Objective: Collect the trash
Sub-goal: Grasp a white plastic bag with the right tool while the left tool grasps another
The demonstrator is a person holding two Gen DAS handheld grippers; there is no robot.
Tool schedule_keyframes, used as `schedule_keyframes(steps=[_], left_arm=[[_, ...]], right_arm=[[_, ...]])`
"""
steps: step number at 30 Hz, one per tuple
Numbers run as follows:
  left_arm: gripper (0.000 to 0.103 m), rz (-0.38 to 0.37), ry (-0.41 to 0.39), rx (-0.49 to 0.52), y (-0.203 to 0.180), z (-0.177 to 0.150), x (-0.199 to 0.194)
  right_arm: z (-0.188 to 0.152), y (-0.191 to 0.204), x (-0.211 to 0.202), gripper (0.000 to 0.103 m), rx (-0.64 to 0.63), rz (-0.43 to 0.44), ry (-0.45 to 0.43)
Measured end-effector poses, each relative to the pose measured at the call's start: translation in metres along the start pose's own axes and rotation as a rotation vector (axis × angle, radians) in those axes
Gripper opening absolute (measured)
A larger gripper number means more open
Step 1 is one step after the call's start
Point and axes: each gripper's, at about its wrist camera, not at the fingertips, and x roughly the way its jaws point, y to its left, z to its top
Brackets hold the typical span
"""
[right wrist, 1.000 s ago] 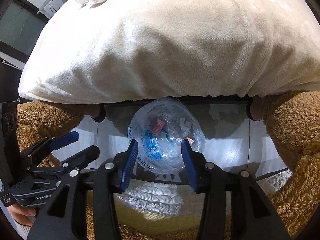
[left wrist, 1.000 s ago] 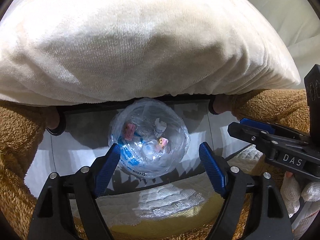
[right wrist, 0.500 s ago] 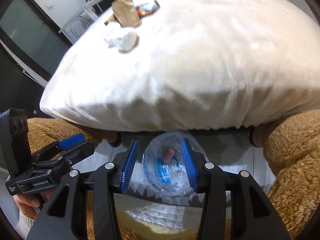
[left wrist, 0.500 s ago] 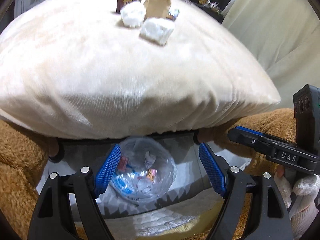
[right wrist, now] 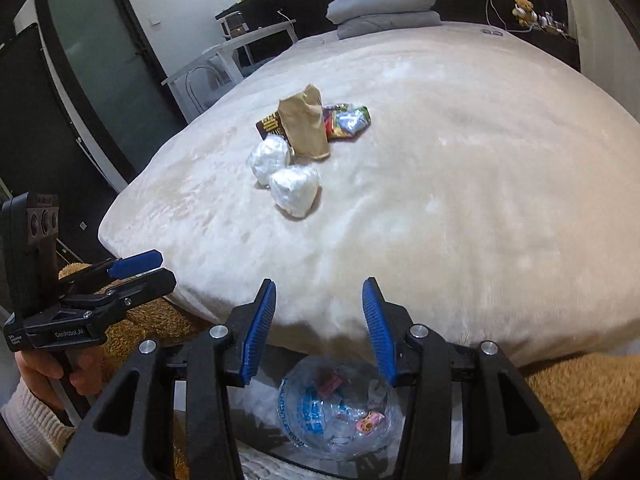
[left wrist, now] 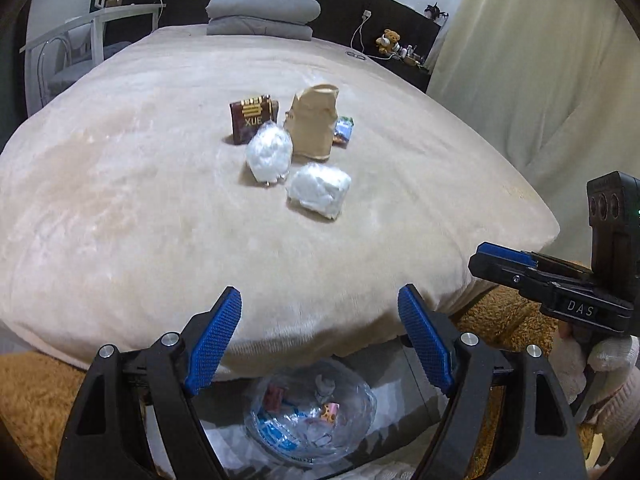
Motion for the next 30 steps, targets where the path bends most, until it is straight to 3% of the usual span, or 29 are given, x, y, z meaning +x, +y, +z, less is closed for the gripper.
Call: schedule_keyframes(steps=[5,14,20,30], left_arm=[[0.079,-0.019,-0.02,0.003,0.012,0.028,0.003],[0.079,-0.048,-0.006,-0.005,0.039,0.075,0.032],[0.079,-0.113,0.055,-0.114,0.069,0.101,0.064],[0.079,-0.165,0.181,-0.174,0.087,0.125,0.122]], right_arm=[[0.032,0.01,0.015,0.046,-0.091,0.0,-0.021],[0.059,0.012,0.064,0.046,-0.116,0.028,0.049],[0.072,0.012,0.094,0.052,-0.134,0.047,0.098],[0.091,0.015,0.135,0.056,-0.154,0.084,0.167]])
